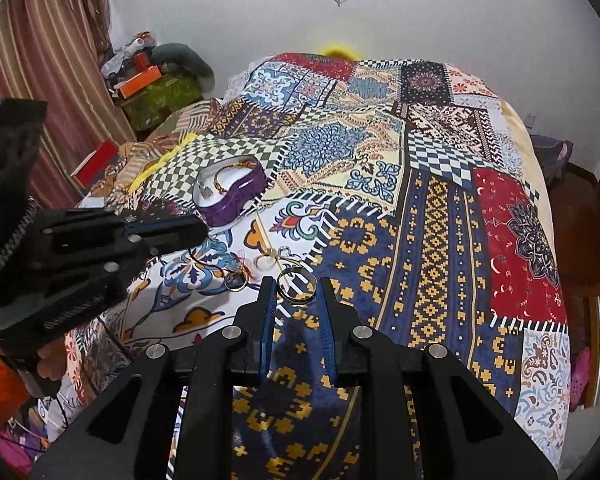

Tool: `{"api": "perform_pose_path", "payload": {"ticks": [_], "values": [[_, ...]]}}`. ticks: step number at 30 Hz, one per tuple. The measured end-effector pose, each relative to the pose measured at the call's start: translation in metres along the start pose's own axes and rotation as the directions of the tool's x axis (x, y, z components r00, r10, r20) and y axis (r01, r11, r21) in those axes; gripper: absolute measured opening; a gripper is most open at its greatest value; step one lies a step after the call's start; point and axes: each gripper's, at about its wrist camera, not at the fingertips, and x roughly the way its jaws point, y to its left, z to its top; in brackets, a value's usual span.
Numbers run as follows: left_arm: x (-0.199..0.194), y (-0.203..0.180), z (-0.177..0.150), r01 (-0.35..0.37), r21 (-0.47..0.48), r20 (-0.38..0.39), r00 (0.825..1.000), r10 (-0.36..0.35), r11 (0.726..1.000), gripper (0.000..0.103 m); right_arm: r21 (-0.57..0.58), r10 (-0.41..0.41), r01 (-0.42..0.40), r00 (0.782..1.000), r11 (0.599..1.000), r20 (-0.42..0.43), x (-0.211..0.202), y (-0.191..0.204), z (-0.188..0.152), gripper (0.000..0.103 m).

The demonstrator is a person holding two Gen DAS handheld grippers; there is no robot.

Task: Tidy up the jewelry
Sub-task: 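Lift the ring with the right tool and carry it over the tin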

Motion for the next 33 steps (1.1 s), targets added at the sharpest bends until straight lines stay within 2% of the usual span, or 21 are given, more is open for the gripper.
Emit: {"api": "perform_pose_path", "payload": {"ticks": [5, 15, 26, 33], "values": [[-0.022, 0.003, 0.007, -0.007, -0.003, 0.048, 0.999, 0.007, 1.0, 0.0, -0.004, 0.0, 0.0, 1.0, 1.0, 0.013, -0.002, 0.005, 0.006, 0.018], [-0.05, 0.026, 0.018, -0.066, -0.022, 0.125, 0.99, 0.068, 0.998, 0.0, -0.028, 0.011, -0.009, 0.998, 1.0, 0.064, -0.004, 0.02, 0.032, 0.018], [-0.055, 0.066, 0.032, -0.112, -0.068, 0.173, 0.977, 0.122, 0.991, 0.0, -0.071, 0.046, -0.039, 0.995, 0.997, 0.093, 0.013, 0.043, 0.068, 0.018], [-0.049, 0.094, 0.041, -0.125, -0.095, 0.183, 0.973, 0.141, 0.988, 0.0, -0.104, 0.062, -0.054, 0.995, 0.993, 0.08, 0.036, 0.057, 0.088, 0.018]]}}
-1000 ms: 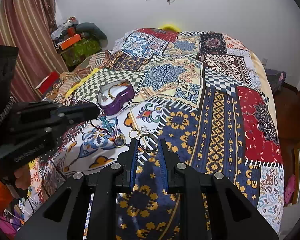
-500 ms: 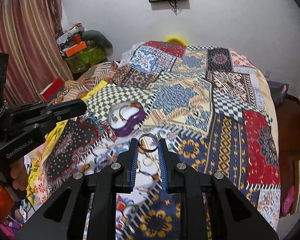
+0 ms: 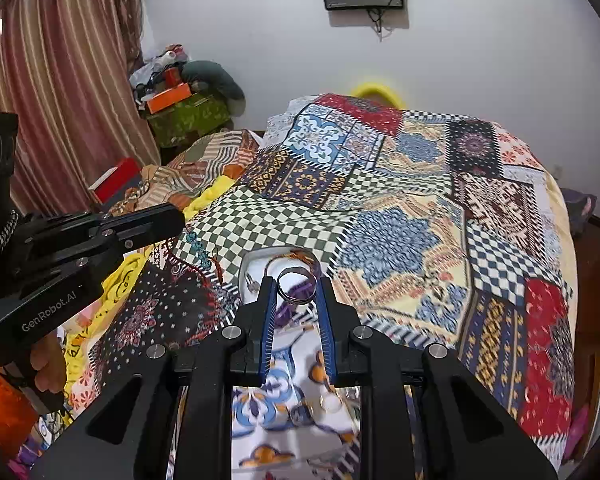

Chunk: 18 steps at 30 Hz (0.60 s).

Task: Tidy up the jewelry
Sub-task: 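Lift the ring with the right tool and carry it over the tin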

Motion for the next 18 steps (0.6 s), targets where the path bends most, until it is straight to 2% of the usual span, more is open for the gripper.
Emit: {"api": "perform_pose_path", "payload": {"ticks": [8, 18], "values": [[0.027, 0.028, 0.009, -0.017, -0.033, -0.013, 1.0, 0.016, 0.999, 0.0, -0.033, 0.011, -0.013, 0.999, 0.999, -0.045, 0.033, 0.006, 0.012, 0.018], [0.073, 0.053, 0.003, -0.019, -0.066, -0.08, 0.997, 0.013, 0.998, 0.0, -0.053, 0.032, -0.04, 0.988, 0.998, -0.151, 0.083, 0.003, 0.023, 0.018]]}}
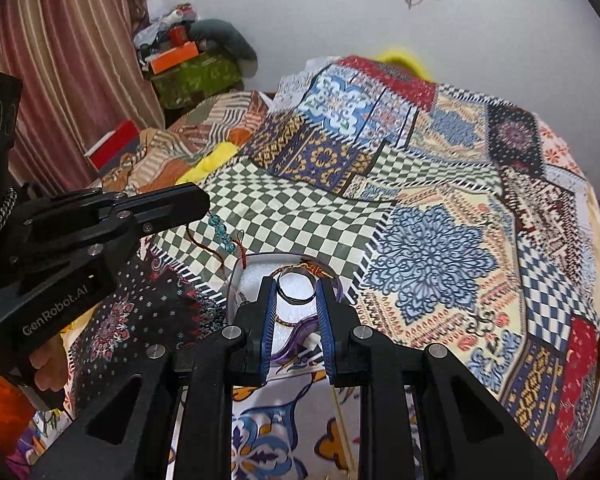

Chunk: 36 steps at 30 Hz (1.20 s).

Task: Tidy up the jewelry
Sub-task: 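Lower the ring into the heart tin and open the right tool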

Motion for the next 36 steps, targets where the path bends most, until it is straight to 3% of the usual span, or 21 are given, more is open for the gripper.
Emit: {"api": "perform_pose_path", "payload": {"ticks": [11, 21, 31, 36], "values": [[0.044, 0.02, -0.016, 0.039, -0.057, -0.105, 0.994, -0.044, 0.998, 0.0, -0.029, 0.02, -0.024, 0.993, 0.999, -0.115, 0.042, 0.0, 0.005, 0.018], [0.051, 0.016, -0.024, 0.066, -0.045, -0.159, 0.985, -0.072, 0.997, 0.0, -0.044, 0.014, -0.022, 0.985, 0.999, -0.17, 0.058, 0.002, 0.003, 0.018], [0.029, 0.015, -0.018, 0.043, -0.023, -0.138, 0.989, -0.046, 0.999, 0.002, -0.045, 0.039, -0.048, 0.98, 0.998, -0.197, 0.058, 0.004, 0.005, 0.019], [0.006, 0.013, -0.017, 0.009, -0.003, -0.105, 0.994, -0.009, 1.0, 0.011, -0.026, 0.042, -0.047, 0.985, 0.999, -0.166, 0.04, 0.002, 0.006, 0.022]]}}
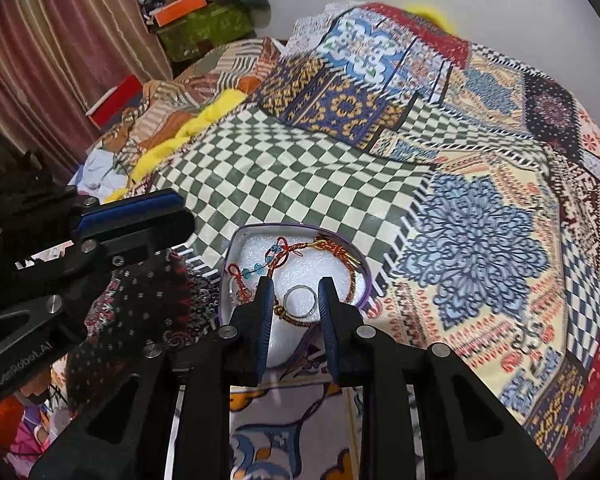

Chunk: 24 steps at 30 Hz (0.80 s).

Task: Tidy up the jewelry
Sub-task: 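Lower the ring into the heart tin and open the right tool, then withdraw the right tool while the left tool reaches toward gold rings on the quilt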

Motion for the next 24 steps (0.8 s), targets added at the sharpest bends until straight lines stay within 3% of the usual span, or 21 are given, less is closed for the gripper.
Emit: {"api": "perform_pose_path", "payload": {"ticks": [4, 6, 10, 17, 24], "values": [[-0.022, -0.009, -0.002, -0.034, 0.035, 0.023, 0.999, 0.033, 0.999, 0.017, 0.023, -0.035, 0.034, 0.997, 0.999, 0.062, -0.028, -0.003, -0.007, 0.037], [-0.031, -0.015, -0.002, -0.037, 0.048, 0.032, 0.999, 0.035, 0.998, 0.018, 0.038, -0.056, 0.053, 0.993, 0.998, 0.103, -0.047, -0.005, -0.013, 0.038], [-0.051, -0.03, -0.007, -0.029, 0.07, 0.059, 0.998, 0.025, 0.997, 0.036, 0.059, -0.101, 0.093, 0.981, 0.994, 0.163, -0.08, -0.011, -0.026, 0.038], [-0.059, -0.066, -0.019, 0.013, 0.135, 0.041, 0.999, -0.019, 0.991, 0.036, 0.069, -0.189, 0.179, 0.958, 0.982, 0.215, -0.118, -0.016, -0.054, 0.038], [-0.046, -0.099, -0.041, 0.073, 0.147, -0.032, 0.997, -0.069, 0.986, 0.036, 0.066, -0.237, 0.228, 0.952, 0.971, 0.192, -0.125, -0.022, -0.09, 0.038]]}}
